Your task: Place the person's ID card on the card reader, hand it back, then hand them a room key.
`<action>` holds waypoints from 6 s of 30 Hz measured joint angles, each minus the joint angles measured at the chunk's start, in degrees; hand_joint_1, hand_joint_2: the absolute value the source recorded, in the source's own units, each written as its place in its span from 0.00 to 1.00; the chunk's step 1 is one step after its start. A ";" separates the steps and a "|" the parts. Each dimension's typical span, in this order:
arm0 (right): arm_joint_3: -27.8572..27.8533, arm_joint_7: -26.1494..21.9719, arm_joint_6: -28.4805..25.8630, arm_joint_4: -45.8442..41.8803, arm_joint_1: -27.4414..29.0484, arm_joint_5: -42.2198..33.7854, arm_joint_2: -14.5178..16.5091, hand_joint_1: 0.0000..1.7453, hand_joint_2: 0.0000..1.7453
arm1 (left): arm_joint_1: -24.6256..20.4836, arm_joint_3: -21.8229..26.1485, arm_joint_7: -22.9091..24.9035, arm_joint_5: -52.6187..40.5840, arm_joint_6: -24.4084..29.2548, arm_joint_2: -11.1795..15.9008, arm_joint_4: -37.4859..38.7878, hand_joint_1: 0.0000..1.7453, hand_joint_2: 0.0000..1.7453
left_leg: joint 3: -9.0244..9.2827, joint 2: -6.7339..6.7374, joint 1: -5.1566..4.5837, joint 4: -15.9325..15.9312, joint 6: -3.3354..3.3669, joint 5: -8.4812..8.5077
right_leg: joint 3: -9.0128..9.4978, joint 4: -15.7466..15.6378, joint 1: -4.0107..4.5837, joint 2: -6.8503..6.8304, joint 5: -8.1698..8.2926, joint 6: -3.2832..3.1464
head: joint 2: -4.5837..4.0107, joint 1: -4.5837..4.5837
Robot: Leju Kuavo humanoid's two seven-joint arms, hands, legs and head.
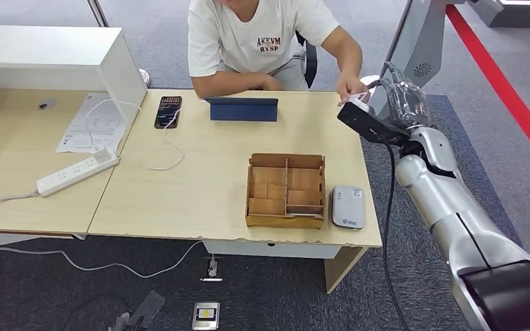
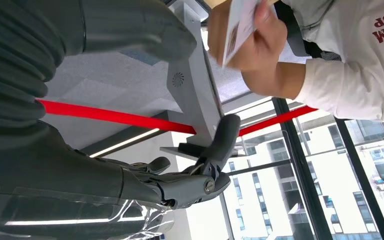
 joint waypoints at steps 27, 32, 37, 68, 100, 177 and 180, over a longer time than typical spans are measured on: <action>-9.10 1.32 26.15 -17.48 13.24 -33.70 -0.89 0.00 1.00 | 1.86 -0.75 0.42 7.60 0.74 0.21 -0.03 0.00 1.00 | 0.06 -0.01 0.04 0.00 0.00 0.00 | 0.03 -0.02 0.03 0.00 -0.01 -0.01 | 0.00 0.01; -9.09 2.42 25.54 -26.60 20.99 -32.19 -3.07 0.00 1.00 | 2.06 -0.75 0.42 8.03 0.74 0.50 -0.03 0.00 1.00 | 0.04 -0.01 0.02 -0.01 0.00 -0.01 | 0.01 -0.02 0.01 0.01 -0.01 -0.01 | 0.00 0.00; -8.72 3.64 21.79 -32.78 25.34 -23.64 -4.36 0.00 1.00 | 2.08 -0.88 0.49 7.82 0.91 0.57 -0.03 0.00 1.00 | 0.07 0.01 0.04 -0.01 -0.01 -0.01 | 0.03 -0.02 0.04 0.01 -0.02 -0.02 | 0.00 0.01; 0.84 11.25 12.79 -48.64 37.93 0.52 -2.19 0.00 1.00 | 1.78 -3.90 1.08 8.40 1.75 0.45 -0.05 0.00 1.00 | 0.03 0.02 0.04 -0.04 -0.01 -0.01 | 0.02 -0.02 0.04 0.01 -0.05 -0.06 | 0.00 0.01; 3.18 15.90 -2.39 -35.26 38.70 12.09 -2.12 0.00 1.00 | 1.66 -6.69 2.16 10.50 2.38 -0.04 -0.05 0.00 1.00 | 0.04 0.03 0.04 -0.03 -0.01 -0.01 | 0.00 -0.02 0.04 0.01 -0.05 -0.06 | 0.00 0.00; 6.66 9.84 -5.50 -19.98 33.22 9.34 4.44 0.00 1.00 | 1.85 -9.58 1.12 13.76 2.95 0.20 -0.51 0.00 1.00 | 0.03 0.03 0.05 -0.04 -0.01 -0.01 | 0.01 -0.01 0.06 0.01 -0.05 -0.07 | 0.00 0.01; 6.65 9.85 -5.49 -19.70 33.11 9.33 4.48 0.00 1.00 | 1.86 -9.62 1.12 13.77 2.95 0.22 -0.51 0.00 1.00 | 0.03 0.03 0.05 -0.04 -0.01 -0.01 | 0.01 -0.01 0.06 0.01 -0.05 -0.07 | 0.00 0.01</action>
